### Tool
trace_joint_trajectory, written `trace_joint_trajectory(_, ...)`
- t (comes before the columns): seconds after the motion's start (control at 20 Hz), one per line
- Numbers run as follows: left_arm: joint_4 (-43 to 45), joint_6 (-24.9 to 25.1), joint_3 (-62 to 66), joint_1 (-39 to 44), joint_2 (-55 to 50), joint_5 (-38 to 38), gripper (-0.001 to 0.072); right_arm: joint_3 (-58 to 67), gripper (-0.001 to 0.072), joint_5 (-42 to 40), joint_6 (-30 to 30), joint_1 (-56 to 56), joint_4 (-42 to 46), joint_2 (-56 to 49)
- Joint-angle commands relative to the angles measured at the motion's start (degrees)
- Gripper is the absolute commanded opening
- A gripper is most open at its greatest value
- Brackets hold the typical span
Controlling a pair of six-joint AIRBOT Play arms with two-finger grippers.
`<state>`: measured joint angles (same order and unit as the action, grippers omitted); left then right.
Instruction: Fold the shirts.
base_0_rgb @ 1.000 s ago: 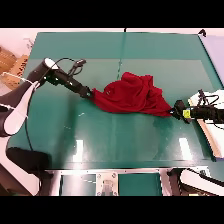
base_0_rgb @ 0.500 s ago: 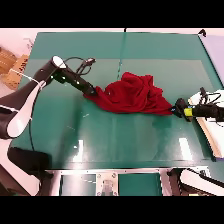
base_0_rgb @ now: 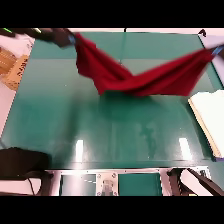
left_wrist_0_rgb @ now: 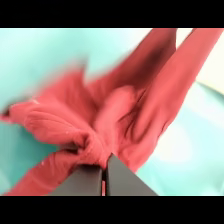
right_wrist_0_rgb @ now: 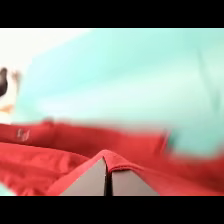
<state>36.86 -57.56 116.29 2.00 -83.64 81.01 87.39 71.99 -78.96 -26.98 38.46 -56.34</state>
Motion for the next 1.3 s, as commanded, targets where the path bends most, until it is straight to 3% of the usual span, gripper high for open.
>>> trace_joint_trajectory(0.0,-3.4,-3.8,3.0,-4.9,13.0,-5.9,0.0022,21.6,0.0012,0.4,-4.8,0.0,0.1,2.9)
trace_joint_trajectory(0.15,-2.3,-5.5,2.9,-10.5,24.9,-11.0,0.0022,33.5,0.0012,-2.0,-8.7,0.0,6.2,4.7)
trace_joint_trajectory(0.25,1.4,-5.5,2.9,-12.7,31.1,-14.1,0.0022,33.7,0.0013,-3.5,-10.1,0.0,10.9,7.9)
trace_joint_trajectory(0.4,10.4,-8.7,2.9,-12.9,35.4,-16.0,0.0022,31.1,0.0013,-3.4,-10.9,0.0,15.4,11.1)
trace_joint_trajectory(0.65,11.1,-9.9,-5.8,-12.9,34.0,-11.6,0.0022,18.2,0.0013,-2.3,-10.3,0.1,12.3,11.3)
trace_joint_trajectory(0.85,8.5,-9.4,-20.6,-12.9,28.0,-12.1,0.0023,-3.0,0.0013,-5.5,-4.6,0.1,6.2,9.4)
trace_joint_trajectory(1.05,5.0,-4.5,-32.2,-7.6,13.9,-19.6,0.0023,-24.6,0.0012,-16.7,4.2,0.1,-0.6,1.5)
trace_joint_trajectory(1.15,4.9,-3.7,-33.9,-4.5,3.6,-24.0,0.0023,-29.3,0.0013,-21.0,8.9,0.1,-3.7,-6.3)
trace_joint_trajectory(1.25,4.6,-6.1,-33.9,-3.2,-5.2,-28.5,0.0023,-29.4,0.0013,-22.6,12.7,0.1,-6.7,-16.0)
